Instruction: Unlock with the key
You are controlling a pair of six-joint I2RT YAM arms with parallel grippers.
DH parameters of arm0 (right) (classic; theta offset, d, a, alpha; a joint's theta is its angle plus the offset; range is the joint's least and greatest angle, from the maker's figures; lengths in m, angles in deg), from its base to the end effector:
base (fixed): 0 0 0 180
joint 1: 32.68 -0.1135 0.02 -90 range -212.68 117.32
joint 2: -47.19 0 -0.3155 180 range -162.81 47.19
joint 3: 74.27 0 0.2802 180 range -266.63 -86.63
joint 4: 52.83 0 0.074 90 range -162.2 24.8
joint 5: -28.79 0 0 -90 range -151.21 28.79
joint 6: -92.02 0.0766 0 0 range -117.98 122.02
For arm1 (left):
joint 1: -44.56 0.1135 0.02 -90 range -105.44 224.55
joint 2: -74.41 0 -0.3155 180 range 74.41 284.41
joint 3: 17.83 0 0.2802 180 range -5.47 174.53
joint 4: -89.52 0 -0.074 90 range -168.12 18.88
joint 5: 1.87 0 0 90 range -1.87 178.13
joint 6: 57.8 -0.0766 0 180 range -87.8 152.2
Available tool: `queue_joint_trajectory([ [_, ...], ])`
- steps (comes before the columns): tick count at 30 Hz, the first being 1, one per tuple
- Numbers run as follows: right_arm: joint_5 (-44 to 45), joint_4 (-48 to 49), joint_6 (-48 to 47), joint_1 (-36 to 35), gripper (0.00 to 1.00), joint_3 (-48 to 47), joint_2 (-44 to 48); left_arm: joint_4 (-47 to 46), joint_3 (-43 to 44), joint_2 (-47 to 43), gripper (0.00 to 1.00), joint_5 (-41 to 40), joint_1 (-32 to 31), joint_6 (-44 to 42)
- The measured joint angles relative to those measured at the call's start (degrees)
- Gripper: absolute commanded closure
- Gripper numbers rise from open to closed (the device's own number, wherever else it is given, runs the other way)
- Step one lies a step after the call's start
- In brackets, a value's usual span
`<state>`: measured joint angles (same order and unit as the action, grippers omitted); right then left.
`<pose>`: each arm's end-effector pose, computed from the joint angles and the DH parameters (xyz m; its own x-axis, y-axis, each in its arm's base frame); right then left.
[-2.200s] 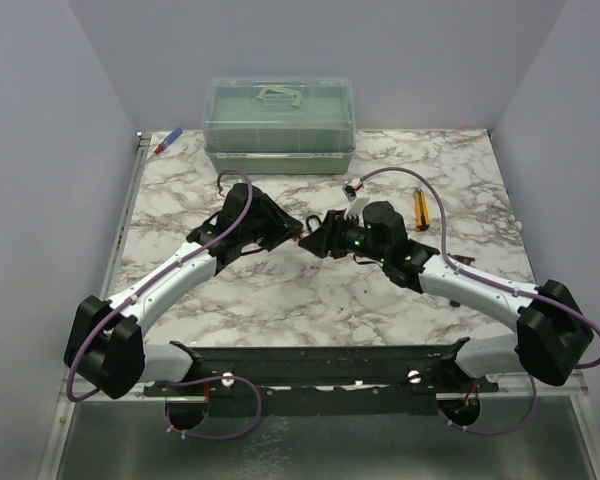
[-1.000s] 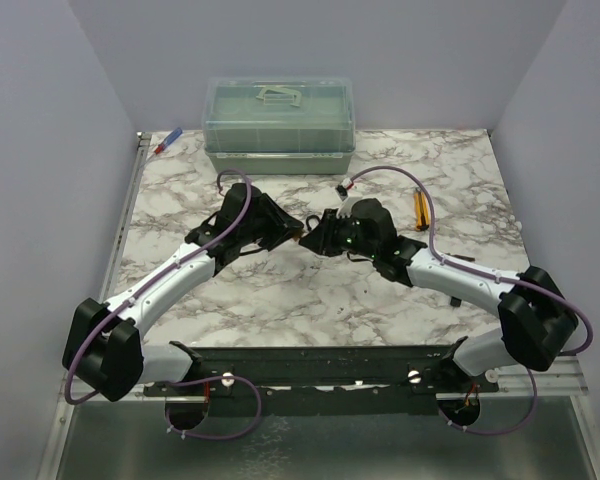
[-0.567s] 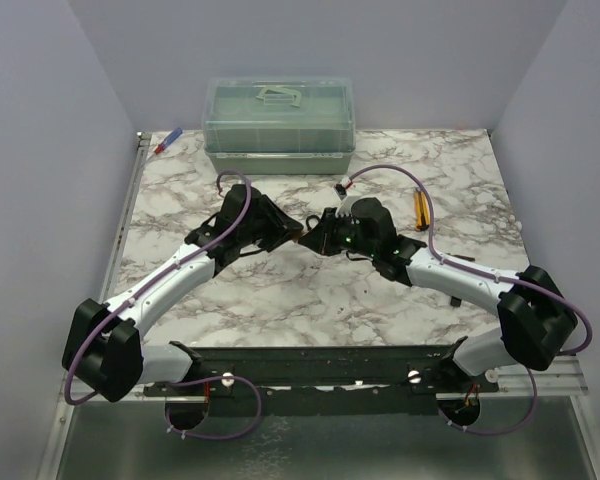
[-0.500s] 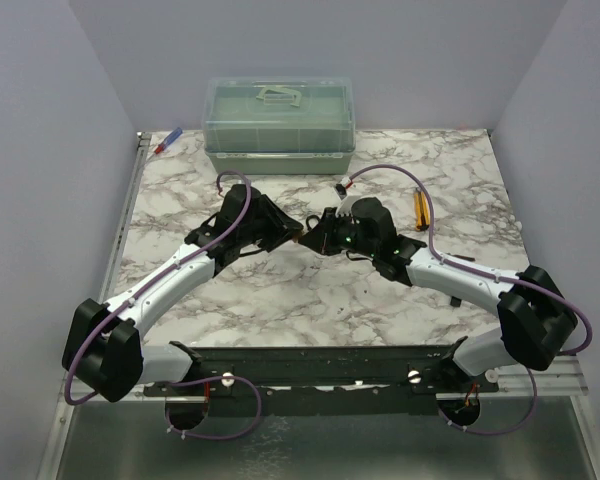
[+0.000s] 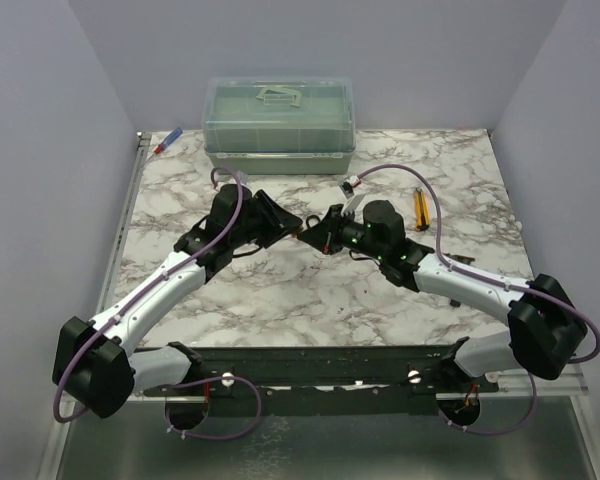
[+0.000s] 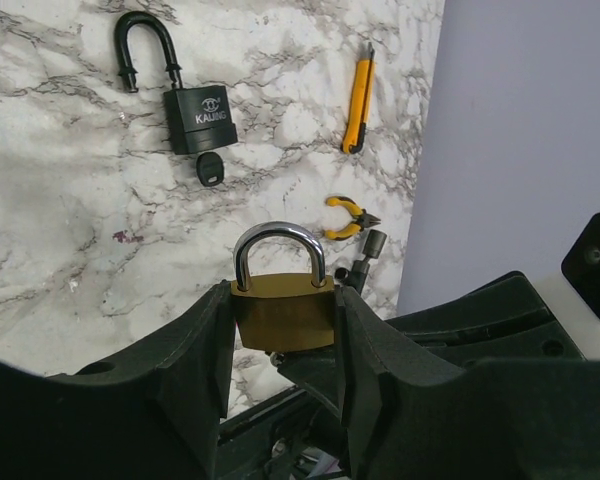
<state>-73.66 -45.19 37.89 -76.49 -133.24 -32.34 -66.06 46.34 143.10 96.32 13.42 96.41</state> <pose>0.2556 0.2681 0.2921 -0.6157 0.2022 -0.7616 -0.5761 0.5438 0.6102 0.2646 -0.1726 0.3129 -0.7371 -0.5959 -0.3187 -0.1038 0.5658 -0.8180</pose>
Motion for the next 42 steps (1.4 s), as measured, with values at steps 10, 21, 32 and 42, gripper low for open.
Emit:
queue_joint_trajectory([
  [10,-1.62,3.15,1.14,0.02,1.0,0.61,1.57,-3.23,-2.03,-4.24,1.0,0.63,0.02,-1.09],
  [21,-3.1,5.62,4.37,0.44,1.0,0.61,1.6,-6.93,-3.98,-6.62,1.0,0.9,0.33,-1.25],
  [32,-4.44,7.21,6.14,1.81,1.0,0.63,1.6,-10.84,-5.49,-7.43,1.0,1.18,0.42,-0.96],
  [42,-9.05,12.5,9.9,3.65,1.0,1.38,1.55,-17.55,-9.49,-11.37,1.0,1.22,0.44,0.24],
])
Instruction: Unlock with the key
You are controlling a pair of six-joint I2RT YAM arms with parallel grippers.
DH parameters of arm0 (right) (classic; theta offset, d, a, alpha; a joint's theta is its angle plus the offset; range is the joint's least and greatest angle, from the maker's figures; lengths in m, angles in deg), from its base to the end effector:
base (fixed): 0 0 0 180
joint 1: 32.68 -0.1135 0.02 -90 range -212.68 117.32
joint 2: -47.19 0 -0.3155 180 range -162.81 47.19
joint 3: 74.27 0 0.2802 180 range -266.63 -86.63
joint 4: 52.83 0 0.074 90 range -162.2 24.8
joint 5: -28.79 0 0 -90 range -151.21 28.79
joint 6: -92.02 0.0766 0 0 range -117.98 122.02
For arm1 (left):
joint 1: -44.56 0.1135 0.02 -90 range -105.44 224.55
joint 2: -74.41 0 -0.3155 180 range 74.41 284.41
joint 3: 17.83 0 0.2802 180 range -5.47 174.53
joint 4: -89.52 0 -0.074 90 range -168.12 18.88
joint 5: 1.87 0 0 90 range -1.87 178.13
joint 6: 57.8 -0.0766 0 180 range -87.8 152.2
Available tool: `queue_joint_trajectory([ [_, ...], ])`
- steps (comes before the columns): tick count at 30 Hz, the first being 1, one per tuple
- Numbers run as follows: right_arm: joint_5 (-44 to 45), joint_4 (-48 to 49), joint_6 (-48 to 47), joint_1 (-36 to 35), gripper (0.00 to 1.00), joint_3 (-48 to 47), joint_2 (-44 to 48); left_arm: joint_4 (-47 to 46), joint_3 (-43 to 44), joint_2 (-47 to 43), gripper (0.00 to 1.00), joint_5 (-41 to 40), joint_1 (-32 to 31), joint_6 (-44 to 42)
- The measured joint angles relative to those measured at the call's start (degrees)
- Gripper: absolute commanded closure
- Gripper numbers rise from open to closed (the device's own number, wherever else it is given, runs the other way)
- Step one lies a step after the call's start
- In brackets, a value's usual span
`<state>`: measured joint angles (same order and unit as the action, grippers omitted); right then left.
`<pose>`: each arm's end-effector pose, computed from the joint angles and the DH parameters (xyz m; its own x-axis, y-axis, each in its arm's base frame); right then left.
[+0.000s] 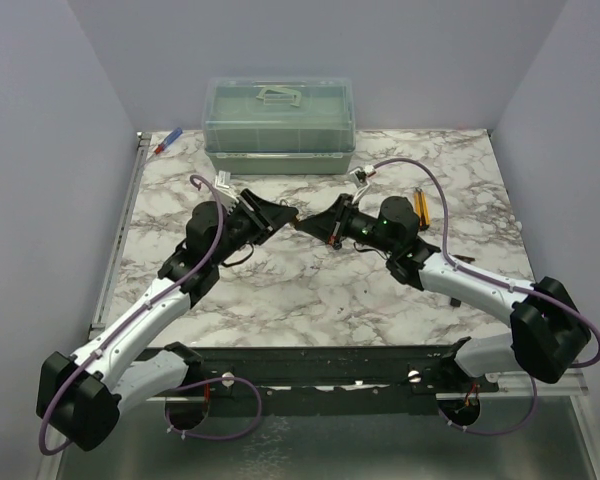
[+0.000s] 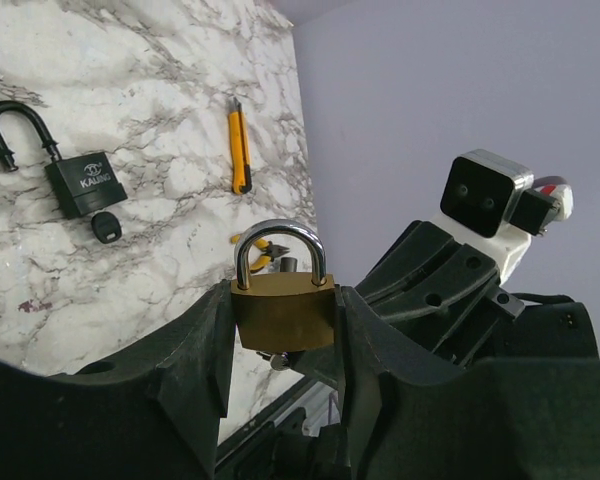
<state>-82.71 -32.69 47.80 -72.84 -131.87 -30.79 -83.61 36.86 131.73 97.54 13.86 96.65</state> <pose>0.2587 0.2551 0.3239 -0.6330 0.3383 -0.6963 -0.6115 0.3330 0.7177 0.2318 -0.1522 0.3415 -0.6407 -0.6547 -0.4010 0.1490 0.4064 -0.9015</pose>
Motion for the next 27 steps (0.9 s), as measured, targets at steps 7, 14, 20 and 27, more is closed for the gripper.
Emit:
queue_joint_trajectory([
  [7,-2.4,3.67,2.27,0.74,1.0,0.0,-0.5,-3.63,-1.66,-1.92,1.0,-0.04,0.0,0.46],
  [14,-4.5,6.25,4.15,1.29,1.0,0.0,-1.92,-6.62,-3.63,-2.82,1.0,-0.13,0.22,0.63],
  [20,-6.64,9.88,6.47,1.92,1.0,0.0,-2.93,-9.09,-4.52,-3.85,1.0,-0.2,0.26,0.66],
  [27,-8.52,13.31,8.48,2.4,1.0,0.0,-3.67,-11.23,-5.18,-4.87,1.0,-0.09,0.26,0.66],
])
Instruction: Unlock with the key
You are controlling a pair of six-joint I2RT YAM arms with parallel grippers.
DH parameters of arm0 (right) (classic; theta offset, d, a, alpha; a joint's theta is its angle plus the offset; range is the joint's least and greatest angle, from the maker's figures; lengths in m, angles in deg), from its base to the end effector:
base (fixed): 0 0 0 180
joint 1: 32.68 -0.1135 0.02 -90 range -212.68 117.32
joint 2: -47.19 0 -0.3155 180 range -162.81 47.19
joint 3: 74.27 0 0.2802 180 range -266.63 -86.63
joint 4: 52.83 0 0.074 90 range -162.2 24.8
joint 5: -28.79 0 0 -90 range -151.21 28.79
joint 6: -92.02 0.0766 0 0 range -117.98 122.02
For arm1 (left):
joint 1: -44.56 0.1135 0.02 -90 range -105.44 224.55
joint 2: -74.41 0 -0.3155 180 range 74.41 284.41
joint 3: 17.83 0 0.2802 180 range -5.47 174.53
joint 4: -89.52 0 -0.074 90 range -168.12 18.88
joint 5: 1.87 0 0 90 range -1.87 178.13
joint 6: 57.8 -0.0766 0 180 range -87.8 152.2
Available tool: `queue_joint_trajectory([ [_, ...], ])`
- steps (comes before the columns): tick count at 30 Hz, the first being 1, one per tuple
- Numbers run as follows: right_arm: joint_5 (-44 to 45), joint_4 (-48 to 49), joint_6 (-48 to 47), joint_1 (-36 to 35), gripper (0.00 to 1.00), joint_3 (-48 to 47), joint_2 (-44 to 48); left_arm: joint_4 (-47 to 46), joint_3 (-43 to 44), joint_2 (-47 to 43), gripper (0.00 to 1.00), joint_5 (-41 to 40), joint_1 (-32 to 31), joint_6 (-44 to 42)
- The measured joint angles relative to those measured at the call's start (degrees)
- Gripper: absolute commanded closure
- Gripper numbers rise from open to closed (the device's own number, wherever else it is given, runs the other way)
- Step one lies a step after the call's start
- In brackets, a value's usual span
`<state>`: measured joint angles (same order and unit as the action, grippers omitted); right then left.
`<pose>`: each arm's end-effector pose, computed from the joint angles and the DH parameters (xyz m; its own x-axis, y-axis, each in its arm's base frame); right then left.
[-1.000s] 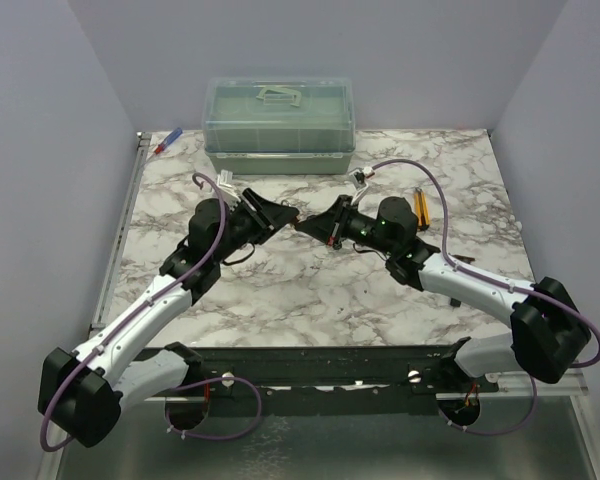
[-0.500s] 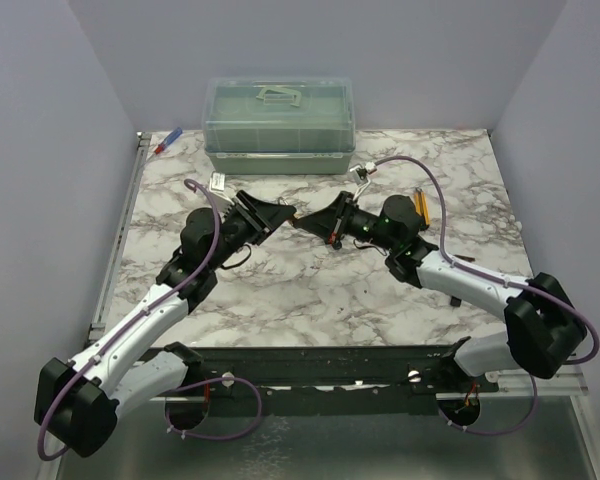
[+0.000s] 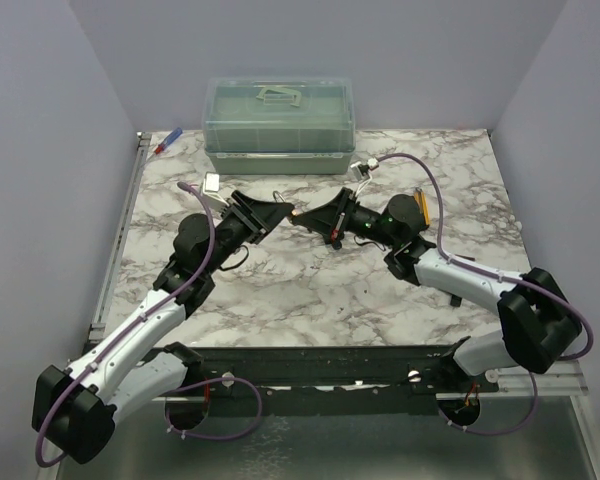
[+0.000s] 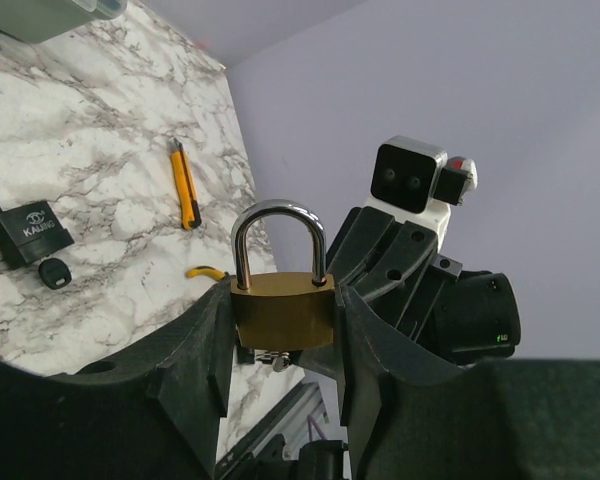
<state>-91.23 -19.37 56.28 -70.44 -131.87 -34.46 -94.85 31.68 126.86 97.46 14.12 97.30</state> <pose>0.2679 0.2559 0.3344 -0.6716 0.3688 -0.6426 -0.6425 0.1420 0.7530 0.2154 -0.1410 0.3530 -0.5711 -0.7025 -0.4246 0.2888 0.3122 -0.9051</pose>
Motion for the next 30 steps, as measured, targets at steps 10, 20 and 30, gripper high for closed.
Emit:
queue_joint_trajectory([
  [10,-3.21,4.87,3.21,0.76,1.0,-0.35,-1.79,-3.08,-1.07,-1.03,1.0,0.33,0.0,-0.04],
  [20,-4.22,-8.72,-6.88,1.11,0.92,-5.11,0.26,-2.03,-1.09,-0.85,1.0,-1.44,-0.04,0.94],
  [30,-0.37,-29.64,-27.17,1.51,0.53,-8.46,2.47,8.92,1.62,2.75,1.0,-6.69,-0.81,5.99],
])
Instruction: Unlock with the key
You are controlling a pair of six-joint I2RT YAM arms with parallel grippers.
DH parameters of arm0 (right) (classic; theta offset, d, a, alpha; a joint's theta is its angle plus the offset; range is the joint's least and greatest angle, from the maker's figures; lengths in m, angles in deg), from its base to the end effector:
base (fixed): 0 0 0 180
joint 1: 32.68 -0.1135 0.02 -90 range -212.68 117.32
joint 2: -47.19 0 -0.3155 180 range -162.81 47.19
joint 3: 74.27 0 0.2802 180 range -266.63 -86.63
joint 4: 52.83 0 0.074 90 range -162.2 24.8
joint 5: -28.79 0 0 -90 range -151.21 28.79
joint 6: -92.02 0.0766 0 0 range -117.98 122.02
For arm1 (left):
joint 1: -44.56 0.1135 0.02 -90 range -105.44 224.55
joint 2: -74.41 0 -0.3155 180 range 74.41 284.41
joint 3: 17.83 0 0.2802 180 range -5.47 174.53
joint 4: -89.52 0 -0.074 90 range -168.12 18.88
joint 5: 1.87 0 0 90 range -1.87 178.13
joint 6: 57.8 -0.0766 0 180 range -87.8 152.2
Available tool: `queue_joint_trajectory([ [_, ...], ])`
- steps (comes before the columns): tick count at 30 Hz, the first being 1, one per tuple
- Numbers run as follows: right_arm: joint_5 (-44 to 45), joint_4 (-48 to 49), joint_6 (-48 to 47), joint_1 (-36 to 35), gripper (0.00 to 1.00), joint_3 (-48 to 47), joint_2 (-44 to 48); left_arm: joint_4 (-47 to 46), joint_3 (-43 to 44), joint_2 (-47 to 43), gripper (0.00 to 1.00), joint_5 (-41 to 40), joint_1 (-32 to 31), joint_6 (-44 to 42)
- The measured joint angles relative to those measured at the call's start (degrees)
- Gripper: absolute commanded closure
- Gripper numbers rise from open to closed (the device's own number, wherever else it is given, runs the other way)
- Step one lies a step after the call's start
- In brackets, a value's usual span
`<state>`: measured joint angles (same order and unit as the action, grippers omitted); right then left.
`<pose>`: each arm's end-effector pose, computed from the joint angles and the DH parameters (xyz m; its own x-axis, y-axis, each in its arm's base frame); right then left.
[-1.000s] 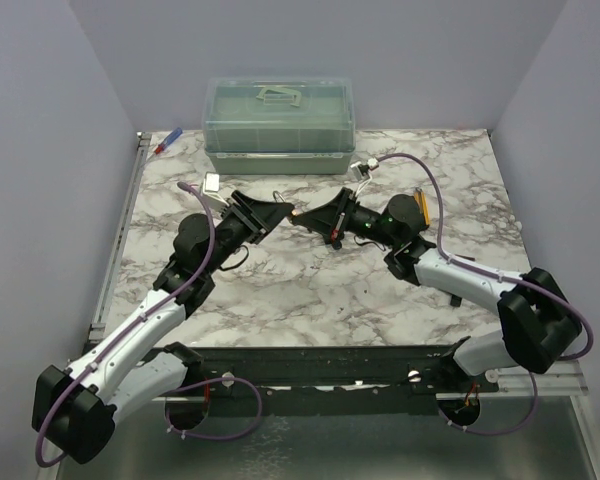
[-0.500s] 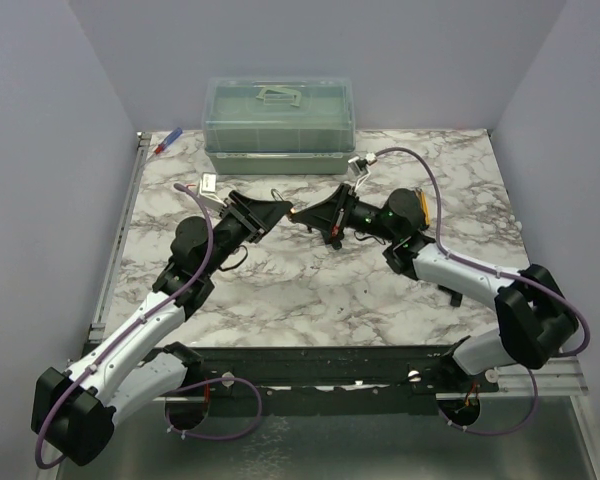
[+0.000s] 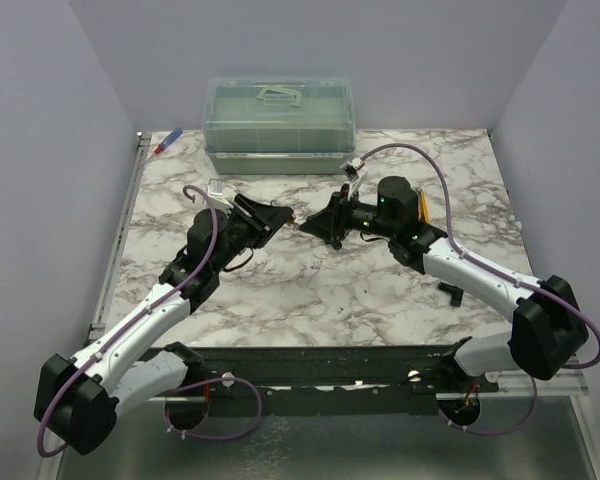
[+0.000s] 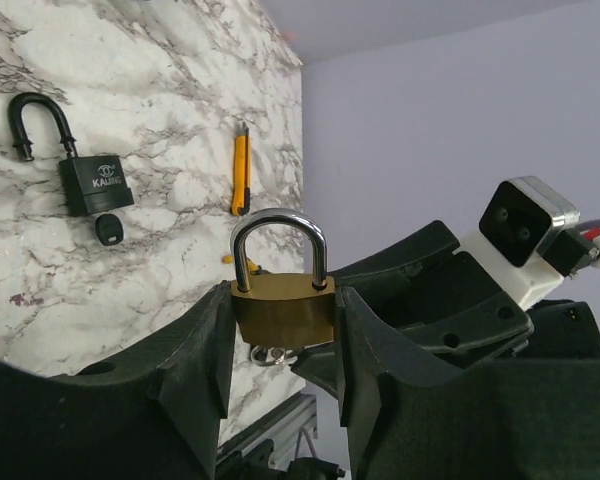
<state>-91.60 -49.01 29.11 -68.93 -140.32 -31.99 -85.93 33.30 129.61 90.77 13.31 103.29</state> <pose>0.2770 0.2511 0.3371 -0.5318 0.0972 -0.8413 -0.7531 0.4001 0.5223 0.2275 -0.1422 0.3301 -0.5686 -0.7604 -0.3139 0.0593 0.3427 -0.9376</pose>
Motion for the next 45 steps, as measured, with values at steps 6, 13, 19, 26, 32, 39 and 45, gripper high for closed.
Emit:
queue_joint_trajectory([
  [6,-0.5,-2.54,-3.82,0.22,0.42,0.96,0.0,0.68,0.0,0.22,1.0,-1.46,0.0,1.79],
  [13,-1.95,-0.7,-4.52,-0.28,0.37,1.38,0.0,0.66,0.0,0.42,1.0,-1.92,0.0,2.91],
  [19,-2.1,3.08,-4.68,-1.36,0.3,1.38,-0.04,0.66,0.0,0.74,1.0,-1.95,0.0,3.52],
  [26,-1.57,6.75,-4.72,-2.93,0.27,1.36,-2.05,0.61,0.11,1.09,1.0,-1.84,0.0,4.04],
  [32,0.94,9.16,-4.74,-4.15,0.27,1.25,-3.74,0.55,0.13,1.18,1.0,-1.81,0.0,4.79],
  [39,5.11,11.58,-5.51,-5.31,0.35,0.59,-4.59,0.26,0.11,1.18,1.0,-1.68,0.0,5.22],
  [45,9.22,14.23,-6.38,-6.34,0.49,0.44,-5.18,0.24,0.13,1.18,1.0,-1.55,0.0,5.68],
])
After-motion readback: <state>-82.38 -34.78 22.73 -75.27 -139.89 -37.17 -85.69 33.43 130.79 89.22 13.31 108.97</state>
